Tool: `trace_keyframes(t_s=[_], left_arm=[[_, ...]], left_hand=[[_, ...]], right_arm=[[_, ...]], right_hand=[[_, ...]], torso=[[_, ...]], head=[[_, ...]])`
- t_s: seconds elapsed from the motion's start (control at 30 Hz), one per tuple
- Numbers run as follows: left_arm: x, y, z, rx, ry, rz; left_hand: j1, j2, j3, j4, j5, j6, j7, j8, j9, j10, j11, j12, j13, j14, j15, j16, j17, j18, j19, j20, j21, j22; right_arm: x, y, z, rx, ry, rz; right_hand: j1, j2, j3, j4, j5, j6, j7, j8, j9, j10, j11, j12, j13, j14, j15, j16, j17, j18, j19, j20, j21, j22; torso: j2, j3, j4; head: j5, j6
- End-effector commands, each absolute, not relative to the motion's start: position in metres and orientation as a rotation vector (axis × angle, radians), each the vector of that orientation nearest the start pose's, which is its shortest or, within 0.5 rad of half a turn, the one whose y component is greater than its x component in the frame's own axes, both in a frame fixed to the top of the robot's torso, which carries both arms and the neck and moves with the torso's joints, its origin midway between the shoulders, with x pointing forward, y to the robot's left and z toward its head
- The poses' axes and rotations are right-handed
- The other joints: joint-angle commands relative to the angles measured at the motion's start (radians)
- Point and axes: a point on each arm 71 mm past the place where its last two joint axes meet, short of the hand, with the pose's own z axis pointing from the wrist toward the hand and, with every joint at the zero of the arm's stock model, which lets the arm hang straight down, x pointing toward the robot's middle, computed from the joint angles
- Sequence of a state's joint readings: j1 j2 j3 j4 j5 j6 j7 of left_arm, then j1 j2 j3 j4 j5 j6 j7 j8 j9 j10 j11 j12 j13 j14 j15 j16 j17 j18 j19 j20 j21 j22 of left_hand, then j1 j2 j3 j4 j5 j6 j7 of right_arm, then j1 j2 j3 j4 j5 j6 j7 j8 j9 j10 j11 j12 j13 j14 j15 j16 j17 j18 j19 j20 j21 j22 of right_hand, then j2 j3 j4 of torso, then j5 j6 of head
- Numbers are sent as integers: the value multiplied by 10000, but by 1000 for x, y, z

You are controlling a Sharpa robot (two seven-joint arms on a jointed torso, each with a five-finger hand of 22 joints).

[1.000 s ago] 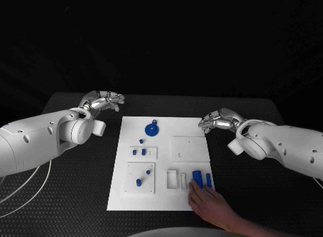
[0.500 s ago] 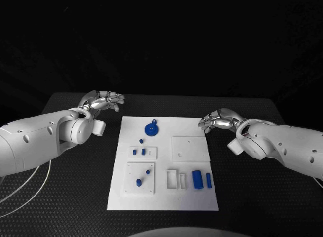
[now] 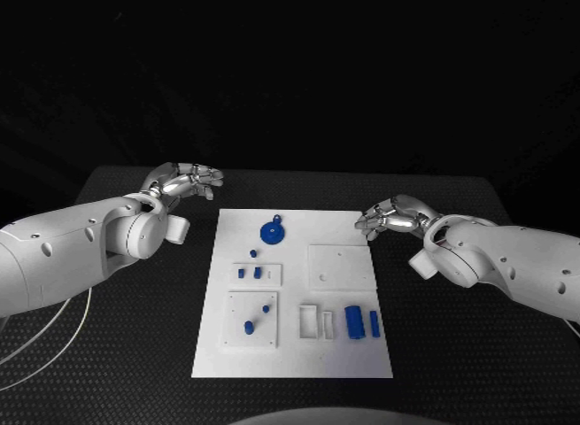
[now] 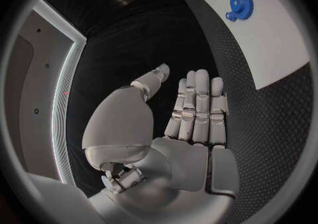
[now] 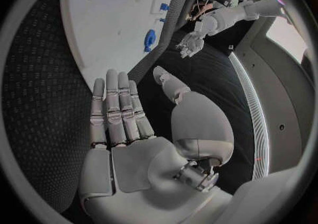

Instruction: Assemble the parts on the task board

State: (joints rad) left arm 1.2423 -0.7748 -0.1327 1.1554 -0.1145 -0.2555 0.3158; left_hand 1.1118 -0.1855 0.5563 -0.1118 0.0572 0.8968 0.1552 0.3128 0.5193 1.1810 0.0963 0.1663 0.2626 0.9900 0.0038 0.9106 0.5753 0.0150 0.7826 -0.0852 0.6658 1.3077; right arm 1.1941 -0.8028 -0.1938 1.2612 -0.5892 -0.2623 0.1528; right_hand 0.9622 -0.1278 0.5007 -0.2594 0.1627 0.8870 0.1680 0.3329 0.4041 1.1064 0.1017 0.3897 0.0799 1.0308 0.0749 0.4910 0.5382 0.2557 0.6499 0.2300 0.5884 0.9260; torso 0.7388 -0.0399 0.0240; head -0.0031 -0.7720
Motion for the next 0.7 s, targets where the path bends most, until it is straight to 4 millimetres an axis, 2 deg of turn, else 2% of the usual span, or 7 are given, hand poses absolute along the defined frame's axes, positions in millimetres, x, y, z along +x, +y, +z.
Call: trace_keyframes(t_s=[0.03,0.27,0.43,0.57,0.6,0.63,0.7], left_arm=[[544,289,-208,-10518,14635,-12197],[544,289,-208,-10514,14637,-12203],[544,287,-208,-10509,14658,-12226],[544,287,-209,-10518,14668,-12242],[545,286,-209,-10515,14671,-12247],[545,286,-209,-10517,14675,-12248],[545,285,-209,-10514,14691,-12266]], left_hand=[[36,93,-50,-22,-50,26,-28,46,9,46,22,33,13,-14,-20,-62,16,85,-24,-112,-35,206],[31,95,-52,-20,-50,26,-28,46,8,46,22,34,13,-14,-20,-63,16,84,-24,-111,-35,206],[25,95,-55,-17,-50,26,-27,46,8,47,23,35,13,-13,-20,-63,16,83,-24,-111,-35,206],[21,96,-57,-15,-50,27,-27,47,8,47,23,36,13,-13,-19,-63,17,82,-23,-110,-35,206],[17,96,-59,-13,-50,27,-27,47,8,47,23,36,13,-13,-19,-64,17,82,-23,-110,-35,206],[15,96,-59,-12,-50,28,-27,47,8,47,23,36,13,-13,-19,-64,17,81,-23,-110,-35,206],[12,98,-60,-10,-50,28,-27,48,8,47,23,37,13,-13,-19,-64,17,81,-23,-109,-35,206]], right_arm=[[501,-264,-260,5998,19175,8996],[499,-262,-254,5782,20125,8530],[495,-260,-248,5461,20780,8007],[489,-256,-243,5098,21383,7455],[488,-255,-242,4988,21549,7341],[486,-254,-241,4921,21670,7261],[483,-252,-240,4662,21966,6916]], right_hand=[[-90,-11,-80,-5,59,26,40,-12,-17,87,-16,23,29,75,-12,-42,30,61,-32,-11,-21,11],[-703,-130,-964,-112,77,-44,-19,-38,-34,493,-421,1418,1376,583,-428,835,1539,61,807,-364,279,35],[-812,-175,-1048,-69,55,64,-197,13,70,203,-661,3607,3561,1162,-939,1759,3543,61,1972,-823,755,160],[-821,-257,-1223,-20,62,200,-426,102,236,807,-856,5830,5364,2393,-1599,3396,5245,61,3572,-1478,2016,764],[-786,-168,-1227,21,238,245,-462,120,268,860,-912,6378,5802,2574,-1690,3887,5621,61,3881,-1660,2391,979],[-873,-165,-1230,113,437,248,-515,98,347,215,-935,7434,6897,2323,-1748,4813,6511,61,3928,-2099,2995,1451],[-840,-95,-1104,237,409,338,-541,134,453,265,-992,8198,7619,2529,-1756,5509,6982,61,4207,-2268,3579,1833]], torso=[[0,2,-6],[-1,2,-13],[-6,2,-10],[-10,2,-14],[-15,0,-19],[-23,-5,-19],[-27,-7,-20]], head=[[7,8],[-26,37],[-50,30],[-65,21],[-79,19],[-98,-2],[-99,-3]])
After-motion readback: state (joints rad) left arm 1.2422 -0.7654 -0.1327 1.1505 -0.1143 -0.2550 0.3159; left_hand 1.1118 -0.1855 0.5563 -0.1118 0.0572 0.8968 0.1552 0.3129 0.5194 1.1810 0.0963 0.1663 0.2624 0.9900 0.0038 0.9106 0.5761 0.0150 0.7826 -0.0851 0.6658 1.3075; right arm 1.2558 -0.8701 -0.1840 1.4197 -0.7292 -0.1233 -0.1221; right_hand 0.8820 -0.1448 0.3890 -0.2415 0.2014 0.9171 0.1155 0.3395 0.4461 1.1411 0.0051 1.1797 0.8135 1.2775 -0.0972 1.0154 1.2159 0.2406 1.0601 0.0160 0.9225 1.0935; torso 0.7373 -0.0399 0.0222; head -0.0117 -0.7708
